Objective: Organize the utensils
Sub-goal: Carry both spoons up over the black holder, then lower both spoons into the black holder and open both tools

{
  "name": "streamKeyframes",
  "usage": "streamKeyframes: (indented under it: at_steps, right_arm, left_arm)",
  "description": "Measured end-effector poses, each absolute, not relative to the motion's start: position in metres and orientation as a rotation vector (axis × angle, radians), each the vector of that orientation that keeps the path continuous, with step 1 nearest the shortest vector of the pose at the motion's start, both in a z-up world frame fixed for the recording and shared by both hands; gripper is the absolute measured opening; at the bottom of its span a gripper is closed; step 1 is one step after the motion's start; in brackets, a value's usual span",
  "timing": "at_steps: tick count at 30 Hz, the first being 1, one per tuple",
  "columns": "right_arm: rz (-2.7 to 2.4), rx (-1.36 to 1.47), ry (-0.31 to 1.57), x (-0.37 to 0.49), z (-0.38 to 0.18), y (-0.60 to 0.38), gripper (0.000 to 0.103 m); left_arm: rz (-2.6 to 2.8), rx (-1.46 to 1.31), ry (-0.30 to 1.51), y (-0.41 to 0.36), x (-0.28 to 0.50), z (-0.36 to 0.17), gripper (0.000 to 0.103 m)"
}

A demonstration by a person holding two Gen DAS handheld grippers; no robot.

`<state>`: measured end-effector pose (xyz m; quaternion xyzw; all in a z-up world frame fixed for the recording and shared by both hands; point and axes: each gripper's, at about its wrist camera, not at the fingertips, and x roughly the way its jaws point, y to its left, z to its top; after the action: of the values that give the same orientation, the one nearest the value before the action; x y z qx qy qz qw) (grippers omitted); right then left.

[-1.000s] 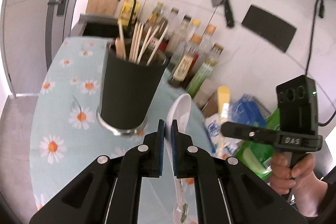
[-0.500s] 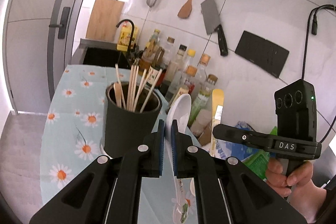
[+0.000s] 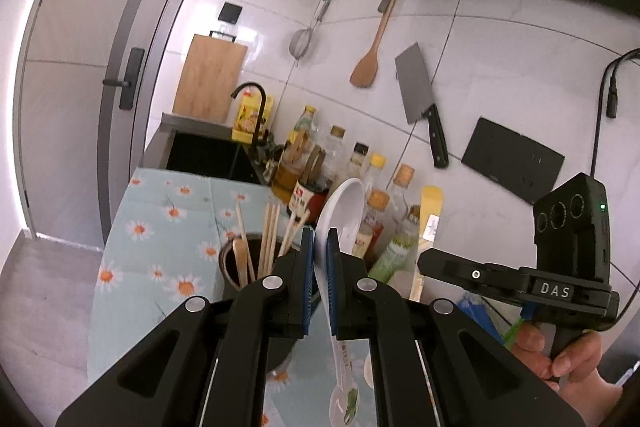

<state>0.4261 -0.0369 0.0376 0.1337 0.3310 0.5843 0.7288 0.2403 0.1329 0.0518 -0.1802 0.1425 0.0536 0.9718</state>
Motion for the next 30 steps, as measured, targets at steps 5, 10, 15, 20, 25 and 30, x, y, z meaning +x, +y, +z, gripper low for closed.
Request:
streamKeyframes:
  at_steps: [5,10,15,20,25,30]
  right_arm:
    - [1.287,0.335,0.698,0.442,0.044,-0.028,0.005]
    - [1.270,0.437,0.628,0.458,0.053,-0.024,0.005]
    - [1.239,0.440,0.596,0.474,0.058,-0.012,0.005]
    - [1.217,0.416,0.591,0.484,0.053,0.002,0.005]
    - [1.201,0.425,0.602,0.494,0.043,0.014,0.005]
    - [1.200,0.419,0.628,0.499,0.036,0.024,0.005]
  left_arm:
    - [0.118,-0.358,0.267,0.144,0.255,0.060,0.005]
    - [0.106,-0.364,0.238,0.157,0.272,0.067,0.005]
    - [0.101,-0.339,0.195,0.162,0.288,0.073,0.005]
    - [0.120,-0.313,0.156,0.166,0.298,0.070,0.005]
    - [0.153,-0.310,0.164,0.175,0.315,0.062,0.005]
    - [0.170,-0.317,0.171,0.180,0.325,0.052,0.005]
